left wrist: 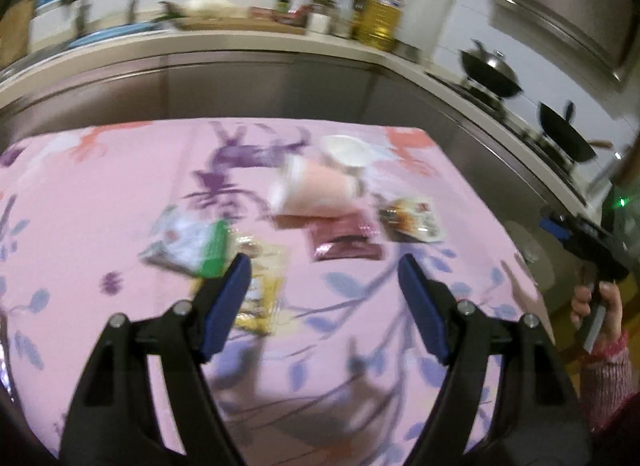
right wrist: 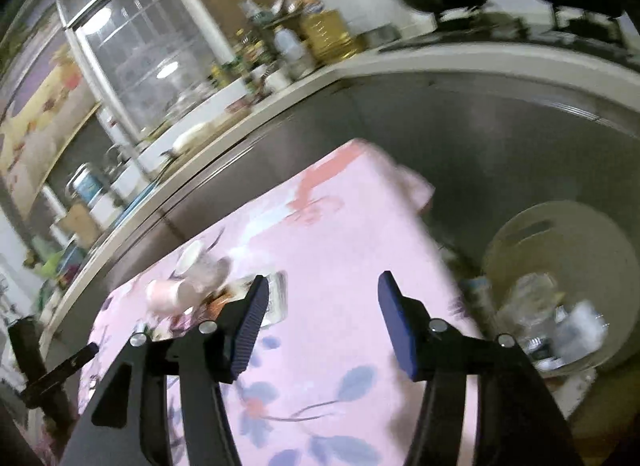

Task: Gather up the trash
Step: 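Return both grippers from the bin to the table, then grasp the green snack wrapper with the left gripper while the right gripper grasps the pink paper cup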

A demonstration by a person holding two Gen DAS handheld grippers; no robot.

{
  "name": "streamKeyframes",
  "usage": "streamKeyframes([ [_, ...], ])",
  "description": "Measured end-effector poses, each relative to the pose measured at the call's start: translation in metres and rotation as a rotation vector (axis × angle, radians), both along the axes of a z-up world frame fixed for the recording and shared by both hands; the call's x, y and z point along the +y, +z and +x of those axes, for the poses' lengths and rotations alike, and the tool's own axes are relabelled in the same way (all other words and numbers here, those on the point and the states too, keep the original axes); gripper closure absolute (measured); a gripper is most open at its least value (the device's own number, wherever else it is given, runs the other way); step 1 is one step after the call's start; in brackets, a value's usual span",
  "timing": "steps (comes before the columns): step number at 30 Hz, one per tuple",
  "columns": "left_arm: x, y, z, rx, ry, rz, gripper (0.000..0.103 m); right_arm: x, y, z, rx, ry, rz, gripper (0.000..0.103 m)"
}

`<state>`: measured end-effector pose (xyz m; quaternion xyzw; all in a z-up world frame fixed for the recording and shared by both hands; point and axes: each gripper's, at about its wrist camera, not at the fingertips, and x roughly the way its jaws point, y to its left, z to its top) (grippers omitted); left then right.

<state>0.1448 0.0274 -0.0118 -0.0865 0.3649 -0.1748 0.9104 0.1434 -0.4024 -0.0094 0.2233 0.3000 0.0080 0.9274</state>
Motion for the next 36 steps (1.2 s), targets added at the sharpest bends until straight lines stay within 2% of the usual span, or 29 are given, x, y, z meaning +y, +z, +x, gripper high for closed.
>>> streamKeyframes([
  [8, 0.071, -0.011, -0.003, 0.007, 0.128, -0.024, 0.03, 0.073, -0.014, 0.034, 0.065, 0.155, 0.052, 0.048],
  [13, 0.097, -0.031, 0.005, 0.049, 0.152, -0.063, 0.03, 0.123, -0.014, 0.056, 0.075, 0.251, 0.03, 0.048],
  [17, 0.105, -0.044, 0.019, 0.072, 0.144, -0.084, 0.03, 0.162, -0.017, 0.077, 0.096, 0.317, 0.019, 0.048],
  [21, 0.115, -0.058, 0.048, 0.117, 0.13, -0.148, 0.03, 0.19, -0.021, 0.101, 0.108, 0.343, 0.01, 0.048],
  [25, 0.116, -0.067, 0.08, 0.152, 0.083, -0.236, 0.03, 0.196, -0.027, 0.129, 0.13, 0.336, 0.091, 0.048],
  [30, 0.109, -0.081, 0.105, 0.175, 0.047, -0.251, 0.031, 0.197, -0.033, 0.161, 0.167, 0.315, 0.174, 0.048],
  [32, 0.105, -0.084, 0.106, 0.174, 0.031, -0.248, 0.045, 0.201, -0.034, 0.169, 0.177, 0.319, 0.183, 0.048],
  [34, 0.1, -0.089, 0.106, 0.181, 0.017, -0.231, 0.073, 0.207, -0.034, 0.173, 0.184, 0.322, 0.165, 0.048],
  [36, 0.097, -0.094, 0.105, 0.193, 0.003, -0.233, 0.09, 0.219, -0.032, 0.177, 0.19, 0.313, 0.13, 0.047],
])
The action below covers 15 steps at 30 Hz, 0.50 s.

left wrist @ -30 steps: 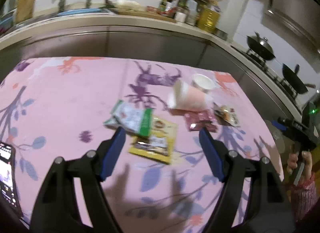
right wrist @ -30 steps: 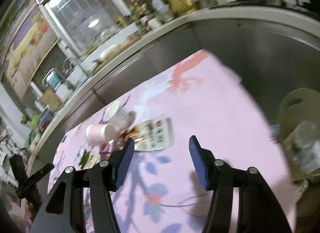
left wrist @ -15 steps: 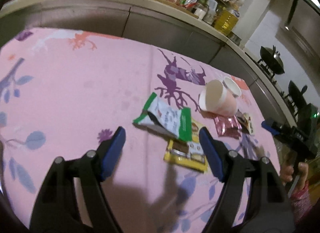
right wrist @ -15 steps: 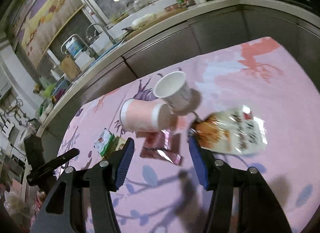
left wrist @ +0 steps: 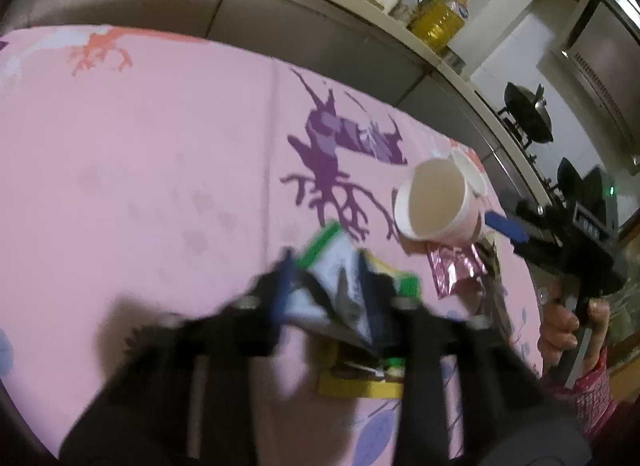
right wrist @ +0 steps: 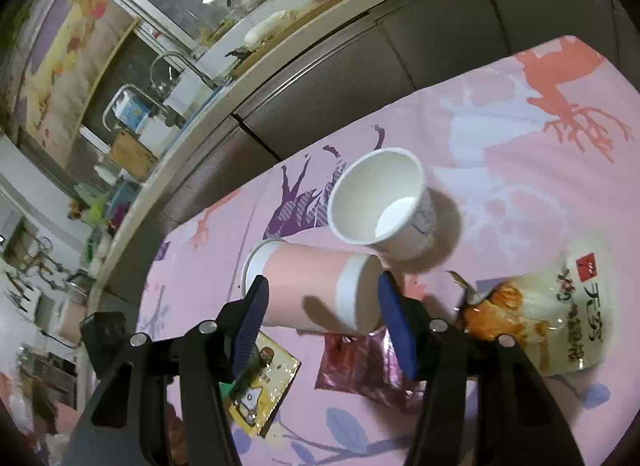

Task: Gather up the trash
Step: 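Grasp the green snack wrapper with the left gripper while the right gripper grasps the pink paper cup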

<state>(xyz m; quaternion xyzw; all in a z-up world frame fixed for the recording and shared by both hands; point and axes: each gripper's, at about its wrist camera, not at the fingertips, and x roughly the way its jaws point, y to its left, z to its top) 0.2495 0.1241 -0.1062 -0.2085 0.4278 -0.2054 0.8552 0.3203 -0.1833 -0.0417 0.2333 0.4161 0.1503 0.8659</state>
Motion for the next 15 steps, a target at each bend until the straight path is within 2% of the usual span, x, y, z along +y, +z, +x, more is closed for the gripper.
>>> streamKeyframes([
  [1, 0.0, -0.001, -0.002, -0.006, -0.002, -0.002, 0.092, 0.005, 0.001, 0.0, -0.003, -0.003, -0.017, 0.045],
  [3, 0.001, 0.0, -0.007, -0.029, -0.002, 0.005, 0.096, 0.017, 0.004, -0.002, -0.026, -0.033, -0.068, 0.033],
  [8, 0.009, 0.009, -0.022, -0.075, -0.002, -0.041, 0.096, 0.048, 0.013, -0.012, -0.108, -0.108, -0.164, 0.017],
  [11, 0.017, 0.014, -0.028, -0.093, 0.006, -0.078, 0.097, 0.073, 0.012, -0.013, -0.147, -0.124, -0.281, 0.014],
  [15, 0.032, 0.023, -0.038, -0.119, 0.025, -0.119, 0.097, 0.088, 0.0, -0.007, -0.143, -0.172, -0.4, 0.014],
])
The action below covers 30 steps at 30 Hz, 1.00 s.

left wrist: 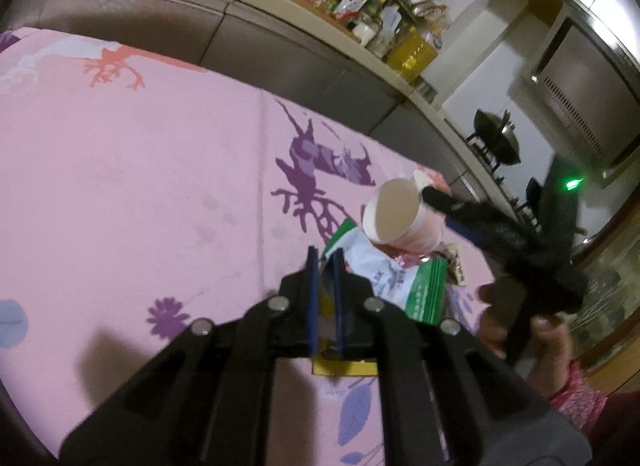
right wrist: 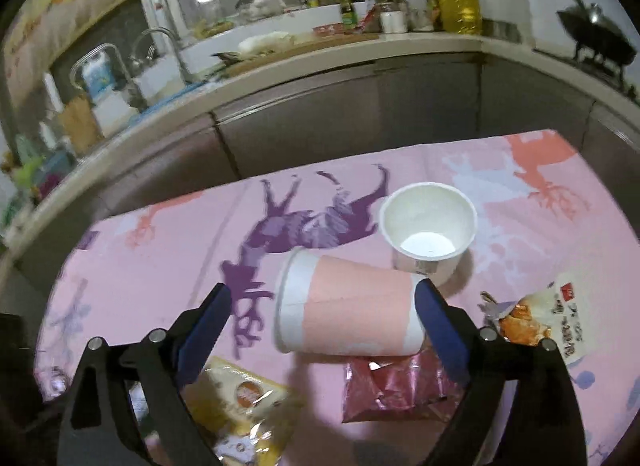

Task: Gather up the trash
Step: 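Grasp the green snack wrapper with the left gripper while the right gripper grasps the pink paper cup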

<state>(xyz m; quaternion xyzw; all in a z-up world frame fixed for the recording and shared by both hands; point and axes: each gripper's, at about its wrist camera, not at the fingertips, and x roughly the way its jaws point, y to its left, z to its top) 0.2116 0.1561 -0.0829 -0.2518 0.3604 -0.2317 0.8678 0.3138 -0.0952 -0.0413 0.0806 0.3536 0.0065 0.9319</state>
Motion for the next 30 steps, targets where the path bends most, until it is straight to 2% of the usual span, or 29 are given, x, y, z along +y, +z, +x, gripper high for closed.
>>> streamKeyframes([
  [6, 0.02, 0.018, -0.018, -0.053, 0.034, -0.044, 0.097, -0.014, -0.015, 0.001, -0.001, -0.124, 0.038, 0.014],
  [11, 0.025, 0.028, -0.025, -0.08, 0.045, -0.059, 0.097, -0.02, -0.027, 0.009, 0.065, -0.108, 0.118, 0.014],
  [13, 0.025, 0.032, -0.027, -0.085, 0.046, -0.06, 0.097, -0.024, -0.029, 0.008, 0.076, -0.081, 0.153, 0.021],
  [14, 0.025, 0.034, -0.029, -0.087, 0.046, -0.059, 0.097, -0.023, -0.027, 0.005, 0.072, -0.07, 0.157, 0.021],
  [17, 0.017, 0.041, -0.031, -0.097, 0.039, -0.048, 0.097, -0.023, -0.016, -0.01, 0.026, -0.047, 0.148, 0.021],
  [22, -0.005, 0.054, -0.035, -0.113, 0.012, -0.024, 0.097, -0.036, 0.013, -0.048, -0.083, -0.011, 0.198, 0.021],
  [26, -0.035, 0.067, -0.036, -0.126, -0.034, -0.001, 0.097, -0.062, 0.027, -0.084, -0.134, -0.008, 0.212, 0.021],
  [30, -0.085, 0.083, -0.032, -0.133, -0.12, 0.03, 0.097, -0.108, 0.029, -0.118, -0.163, -0.064, 0.204, 0.021],
])
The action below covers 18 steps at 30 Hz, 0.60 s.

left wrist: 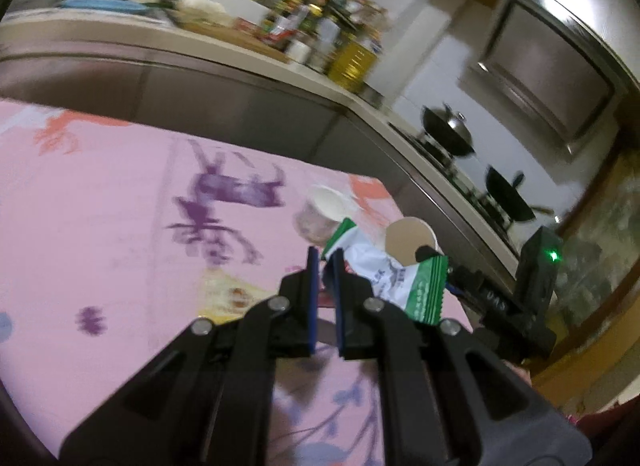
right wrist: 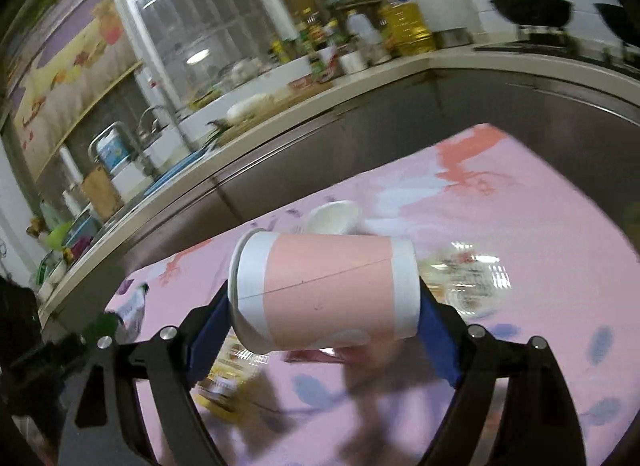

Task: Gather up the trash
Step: 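Grasp the green snack wrapper with the left gripper while the right gripper grasps the pink paper cup, then carry the green wrapper and pink cup to the bin and release both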

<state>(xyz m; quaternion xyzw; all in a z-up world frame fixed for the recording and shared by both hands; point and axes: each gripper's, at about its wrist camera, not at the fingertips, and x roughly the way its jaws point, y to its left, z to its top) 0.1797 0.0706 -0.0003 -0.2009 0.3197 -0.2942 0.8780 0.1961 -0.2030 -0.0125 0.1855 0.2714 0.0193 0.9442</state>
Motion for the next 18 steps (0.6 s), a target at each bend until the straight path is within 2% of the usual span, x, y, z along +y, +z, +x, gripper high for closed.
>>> streamKeyframes([
  [5, -0.097, 0.023, 0.015, -0.021, -0.153, 0.062, 0.097, -0.085, -0.004, -0.043, -0.019, -0.137, 0.04, 0.021],
  [11, -0.248, 0.052, 0.031, -0.061, -0.362, 0.097, 0.097, -0.203, -0.003, -0.097, -0.056, -0.343, 0.065, 0.021],
  [18, -0.421, 0.043, 0.049, -0.045, -0.56, 0.111, 0.097, -0.335, -0.018, -0.142, -0.048, -0.569, 0.131, 0.021],
])
